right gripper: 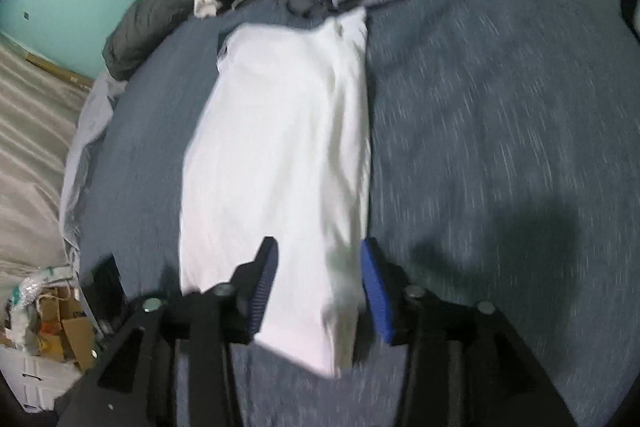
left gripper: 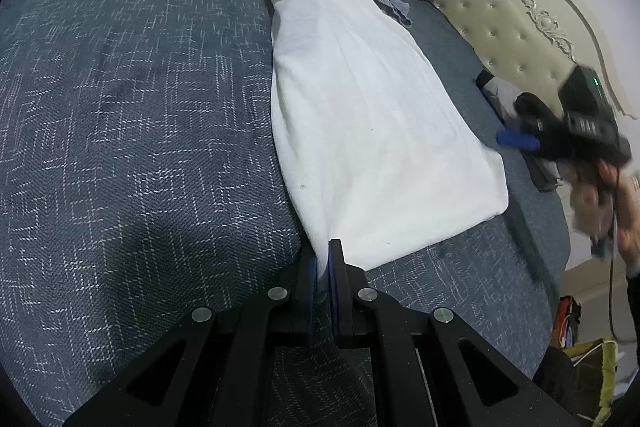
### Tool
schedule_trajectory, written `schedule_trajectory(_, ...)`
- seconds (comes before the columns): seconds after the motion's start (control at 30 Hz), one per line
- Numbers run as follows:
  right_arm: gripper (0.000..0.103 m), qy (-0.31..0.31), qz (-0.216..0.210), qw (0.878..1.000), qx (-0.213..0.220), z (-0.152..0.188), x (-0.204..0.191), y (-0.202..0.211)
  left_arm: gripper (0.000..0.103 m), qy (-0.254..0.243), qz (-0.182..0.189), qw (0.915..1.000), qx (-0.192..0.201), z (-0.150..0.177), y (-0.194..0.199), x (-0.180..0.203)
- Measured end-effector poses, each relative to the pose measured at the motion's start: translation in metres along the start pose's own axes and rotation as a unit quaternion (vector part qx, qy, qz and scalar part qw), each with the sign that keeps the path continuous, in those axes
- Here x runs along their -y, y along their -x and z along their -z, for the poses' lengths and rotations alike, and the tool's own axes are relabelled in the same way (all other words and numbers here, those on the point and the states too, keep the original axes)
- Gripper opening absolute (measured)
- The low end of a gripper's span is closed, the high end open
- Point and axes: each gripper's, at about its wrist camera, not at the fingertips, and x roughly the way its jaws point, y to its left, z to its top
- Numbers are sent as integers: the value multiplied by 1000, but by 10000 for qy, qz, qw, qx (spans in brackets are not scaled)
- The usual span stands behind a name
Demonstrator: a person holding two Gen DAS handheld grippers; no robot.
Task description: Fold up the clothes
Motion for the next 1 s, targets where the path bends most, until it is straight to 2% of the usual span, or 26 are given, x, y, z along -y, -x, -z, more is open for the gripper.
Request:
schedule_trajectory(0.1,46,-133,88,9998,-144,22,5,-3,5,47,-1,10000,-39,-2,-2,-2)
schedule_trajectory(0.27,47,-314,119,9991,-269,40,17,-12,5,159,-51,9998,-97,-4,0,-2)
schedule_trajectory(0.47,48,-583,-170,9974,-399,51,30,-29,6,172,-176,9995,-212,-7,2,1)
schedule_trajectory(0.6,48,-530,-273,9972,-451,53,27,-39,11,368,-74,9992,-114,-14,10,-3)
schedule_trajectory(0.67,48,-501,-295,9972,-466,54,26,-43,20,421,-29,9991,-105,-17,9,-6)
schedule_trajectory(1.0,48,-188,-302,9982,-481,56,8,-54,21,389,17,9992,-93,-17,-3,-3)
